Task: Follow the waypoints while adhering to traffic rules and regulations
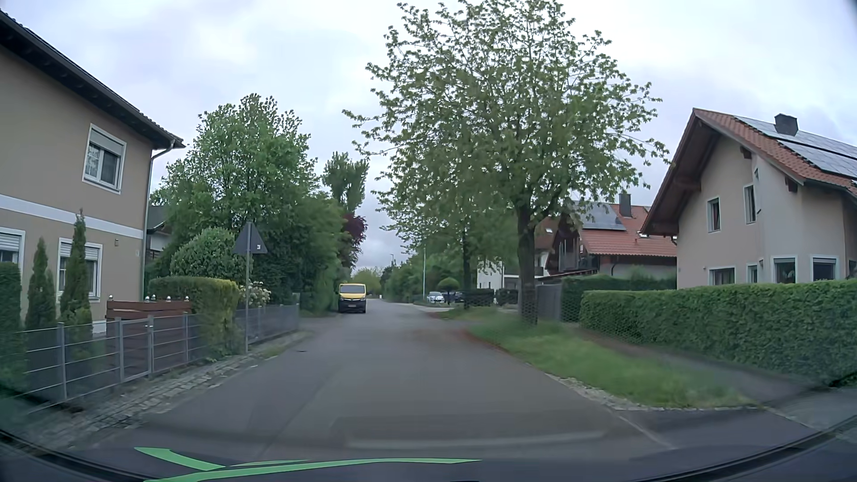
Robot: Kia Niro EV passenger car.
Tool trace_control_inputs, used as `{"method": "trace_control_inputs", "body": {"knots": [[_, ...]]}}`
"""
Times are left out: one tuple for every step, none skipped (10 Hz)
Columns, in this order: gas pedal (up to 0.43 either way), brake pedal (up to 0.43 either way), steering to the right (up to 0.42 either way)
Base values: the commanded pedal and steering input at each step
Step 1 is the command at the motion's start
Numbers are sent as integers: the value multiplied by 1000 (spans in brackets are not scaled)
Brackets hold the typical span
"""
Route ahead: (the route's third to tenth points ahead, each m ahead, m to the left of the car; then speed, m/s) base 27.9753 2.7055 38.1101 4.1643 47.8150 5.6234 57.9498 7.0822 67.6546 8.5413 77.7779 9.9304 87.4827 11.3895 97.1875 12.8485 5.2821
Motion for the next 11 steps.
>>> {"method": "trace_control_inputs", "body": {"knots": [[59,0,-19],[59,0,-16],[59,0,-12],[59,0,-13],[59,0,-20],[79,0,-22],[79,0,-20],[79,0,-19],[79,0,-19],[79,0,-20],[79,0,-20]]}}
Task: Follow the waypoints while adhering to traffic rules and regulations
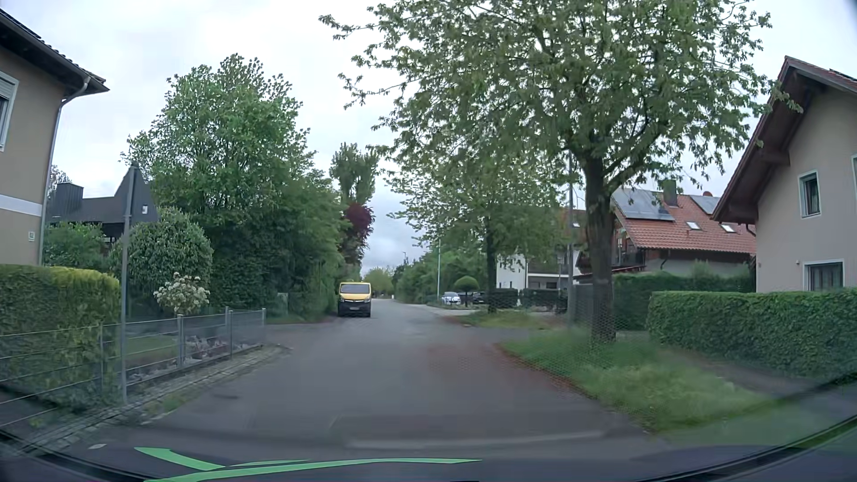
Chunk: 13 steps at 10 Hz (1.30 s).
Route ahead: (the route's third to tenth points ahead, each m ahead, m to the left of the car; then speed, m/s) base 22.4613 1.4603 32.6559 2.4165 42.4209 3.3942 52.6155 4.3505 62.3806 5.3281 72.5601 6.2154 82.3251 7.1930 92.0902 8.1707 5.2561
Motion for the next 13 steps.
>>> {"method": "trace_control_inputs", "body": {"knots": [[79,0,-17],[79,0,-17],[79,0,-17],[79,0,-17],[79,0,-16],[79,0,-15],[79,0,-14],[79,0,-12],[79,0,-11],[79,0,-9],[79,0,-5],[67,0,4],[59,0,4]]}}
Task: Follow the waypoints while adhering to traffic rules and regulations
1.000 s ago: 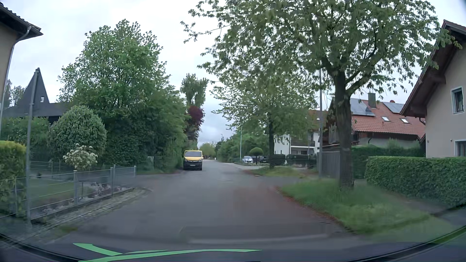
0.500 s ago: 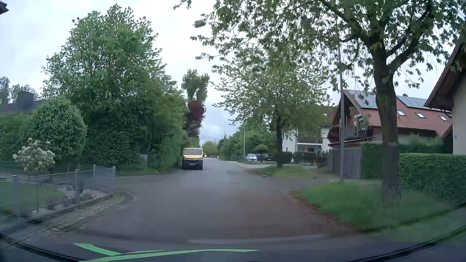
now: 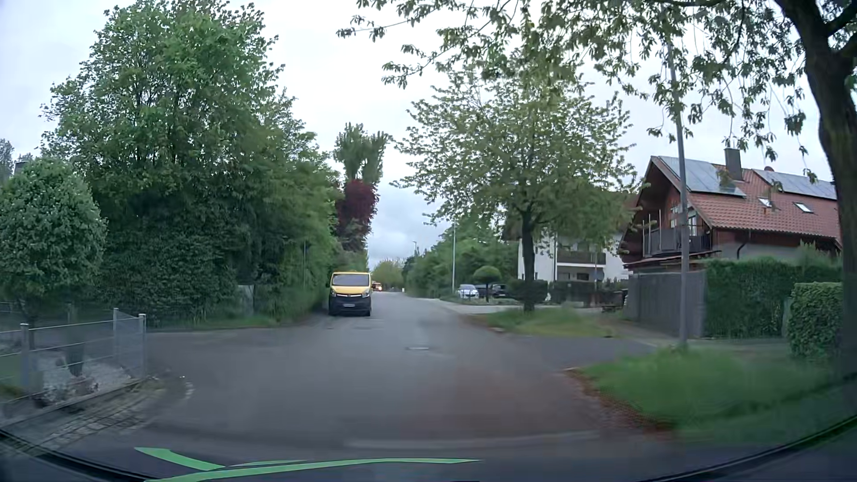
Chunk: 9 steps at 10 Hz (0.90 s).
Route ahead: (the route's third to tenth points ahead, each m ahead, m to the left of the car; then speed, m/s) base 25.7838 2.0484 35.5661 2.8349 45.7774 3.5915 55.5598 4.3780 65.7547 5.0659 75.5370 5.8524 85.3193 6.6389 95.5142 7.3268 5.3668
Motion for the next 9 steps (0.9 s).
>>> {"method": "trace_control_inputs", "body": {"knots": [[59,0,4],[59,0,3],[59,0,4],[59,0,4],[59,0,4],[59,0,5],[59,0,5],[59,0,4],[59,0,5]]}}
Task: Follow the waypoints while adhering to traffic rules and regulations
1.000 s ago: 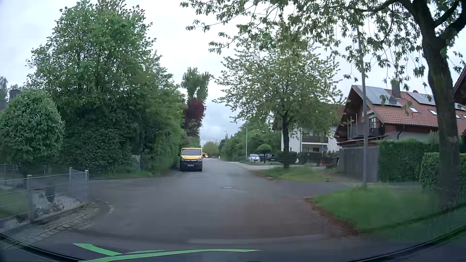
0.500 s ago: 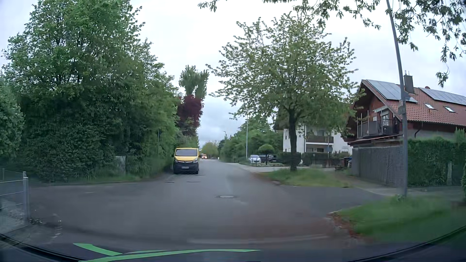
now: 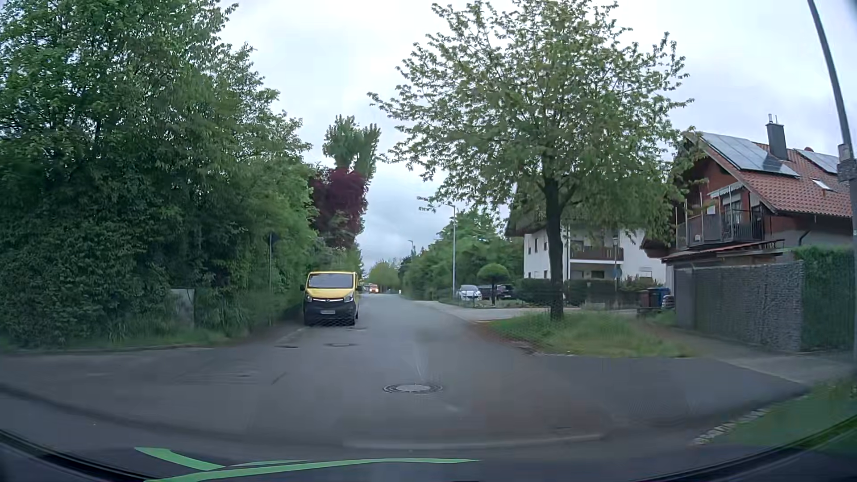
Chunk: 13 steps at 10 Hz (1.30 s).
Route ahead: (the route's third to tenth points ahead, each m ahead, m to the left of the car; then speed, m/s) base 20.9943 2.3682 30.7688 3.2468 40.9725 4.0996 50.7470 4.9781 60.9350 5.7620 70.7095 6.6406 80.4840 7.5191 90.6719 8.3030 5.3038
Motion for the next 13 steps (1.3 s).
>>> {"method": "trace_control_inputs", "body": {"knots": [[59,0,5],[59,0,5],[47,0,5],[47,0,5],[47,0,5],[47,0,5],[39,0,5],[39,0,5],[39,0,5],[39,0,5],[39,0,5],[39,0,5],[39,0,4]]}}
